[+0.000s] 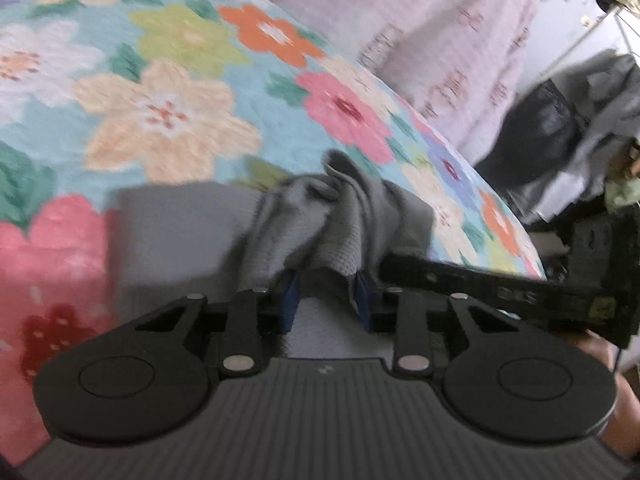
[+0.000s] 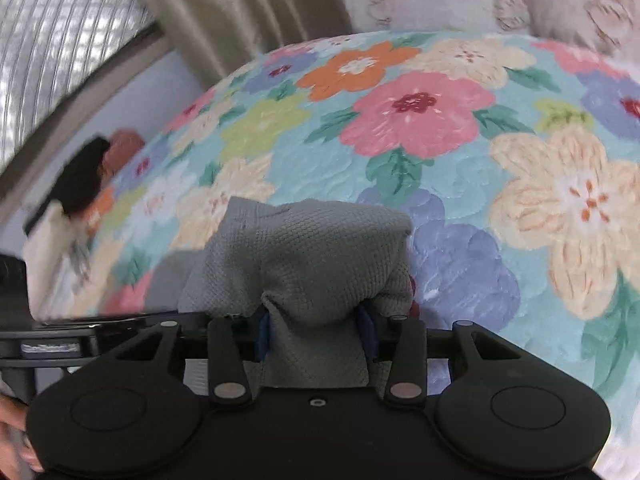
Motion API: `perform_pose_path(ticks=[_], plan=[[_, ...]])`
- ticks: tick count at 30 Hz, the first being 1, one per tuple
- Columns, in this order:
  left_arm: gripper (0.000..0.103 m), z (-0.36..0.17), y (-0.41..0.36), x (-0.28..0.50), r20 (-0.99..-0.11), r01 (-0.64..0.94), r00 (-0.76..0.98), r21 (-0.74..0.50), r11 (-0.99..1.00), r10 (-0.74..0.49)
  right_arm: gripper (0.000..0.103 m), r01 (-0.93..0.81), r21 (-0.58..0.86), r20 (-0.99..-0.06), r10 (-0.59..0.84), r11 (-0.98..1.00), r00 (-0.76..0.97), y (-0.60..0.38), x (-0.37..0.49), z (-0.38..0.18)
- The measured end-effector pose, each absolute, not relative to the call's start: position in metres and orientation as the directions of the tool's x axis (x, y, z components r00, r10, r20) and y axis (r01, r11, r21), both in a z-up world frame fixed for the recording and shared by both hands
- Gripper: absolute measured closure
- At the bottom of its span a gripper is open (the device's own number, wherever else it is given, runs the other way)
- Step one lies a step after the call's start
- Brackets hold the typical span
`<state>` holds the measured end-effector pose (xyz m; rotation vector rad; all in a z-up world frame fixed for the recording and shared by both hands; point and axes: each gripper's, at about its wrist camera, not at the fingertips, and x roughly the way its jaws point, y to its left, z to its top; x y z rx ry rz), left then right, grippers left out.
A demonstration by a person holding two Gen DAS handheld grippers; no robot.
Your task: Fold clothes
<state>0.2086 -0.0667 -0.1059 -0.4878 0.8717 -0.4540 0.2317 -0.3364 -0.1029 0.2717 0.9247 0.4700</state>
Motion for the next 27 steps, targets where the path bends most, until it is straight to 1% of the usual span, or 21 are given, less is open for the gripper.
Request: perform_pose_path(ticks=[2, 3, 4, 5, 6, 9, 11, 12, 14, 16, 18, 20, 23, 24, 26, 27], plan=[[0.073, -0.097, -0.06, 0.205, -0.629, 0.159, 0.583, -0.532, 0.832, -0.514, 0.048, -0.257, 0.444, -0.693, 0.511, 0.858, 0.508, -0.342, 0.22, -0.099], [0.073, -0.093, -0.056, 0.203, -0.642, 0.153, 0.59, -0.507, 0.848, -0.49, 0.043, -0.254, 0.454, -0.692, 0.517, 0.854, 0.504, -0.345, 0.213, -0.098], [0.071, -0.088, -0.052, 0.201, -0.653, 0.146, 0.597, -0.482, 0.864, -0.465, 0.04, -0.252, 0.46, -0.694, 0.522, 0.851, 0.496, -0.347, 0.207, -0.098], [0.058, -0.084, -0.049, 0.199, -0.664, 0.139, 0.604, -0.456, 0.879, -0.44, 0.04, -0.256, 0.454, -0.703, 0.519, 0.854, 0.486, -0.348, 0.2, -0.099], [0.048, -0.079, -0.045, 0.197, -0.675, 0.132, 0.611, -0.429, 0.893, -0.415, 0.04, -0.266, 0.437, -0.713, 0.511, 0.859, 0.48, -0.348, 0.193, -0.099], [0.048, -0.073, -0.034, 0.186, -0.697, 0.129, 0.614, -0.375, 0.918, -0.371, 0.032, -0.298, 0.35, -0.767, 0.454, 0.888, 0.453, -0.348, 0.166, -0.102], [0.047, -0.076, -0.022, 0.179, -0.683, 0.124, 0.583, -0.459, 0.88, -0.439, 0.032, -0.333, 0.303, -0.809, 0.426, 0.893, 0.406, -0.347, 0.147, -0.109], [0.046, -0.078, -0.016, 0.176, -0.674, 0.117, 0.568, -0.501, 0.857, -0.472, 0.032, -0.35, 0.292, -0.803, 0.427, 0.89, 0.415, -0.348, 0.137, -0.109], [0.045, -0.079, -0.009, 0.172, -0.665, 0.105, 0.556, -0.539, 0.836, -0.499, 0.032, -0.36, 0.304, -0.777, 0.448, 0.882, 0.442, -0.352, 0.121, -0.108], [0.043, -0.081, -0.003, 0.167, -0.655, 0.094, 0.546, -0.571, 0.815, -0.522, 0.032, -0.333, 0.368, -0.749, 0.489, 0.868, 0.448, -0.358, 0.115, -0.105], [0.032, -0.082, -0.001, 0.163, -0.659, 0.098, 0.538, -0.57, 0.816, -0.525, 0.031, -0.313, 0.429, -0.715, 0.53, 0.847, 0.456, -0.364, 0.115, -0.103], [0.029, -0.086, 0.0, 0.157, -0.668, 0.092, 0.529, -0.568, 0.818, -0.523, 0.03, -0.29, 0.461, -0.7, 0.545, 0.839, 0.462, -0.368, 0.12, -0.103], [0.027, -0.098, 0.005, 0.152, -0.68, 0.065, 0.52, -0.572, 0.818, -0.517, 0.029, -0.229, 0.511, -0.68, 0.553, 0.829, 0.482, -0.375, 0.131, -0.107], [0.026, -0.101, 0.007, 0.151, -0.674, 0.062, 0.524, -0.58, 0.813, -0.521, 0.029, -0.197, 0.539, -0.669, 0.558, 0.819, 0.49, -0.38, 0.136, -0.11], [0.025, -0.105, 0.008, 0.15, -0.624, 0.091, 0.562, -0.606, 0.79, -0.543, 0.028, -0.124, 0.61, -0.64, 0.578, 0.783, 0.506, -0.391, 0.146, -0.116], [0.021, -0.107, 0.009, 0.149, -0.598, 0.105, 0.58, -0.618, 0.779, -0.553, 0.027, -0.101, 0.643, -0.624, 0.596, 0.759, 0.505, -0.395, 0.152, -0.12]])
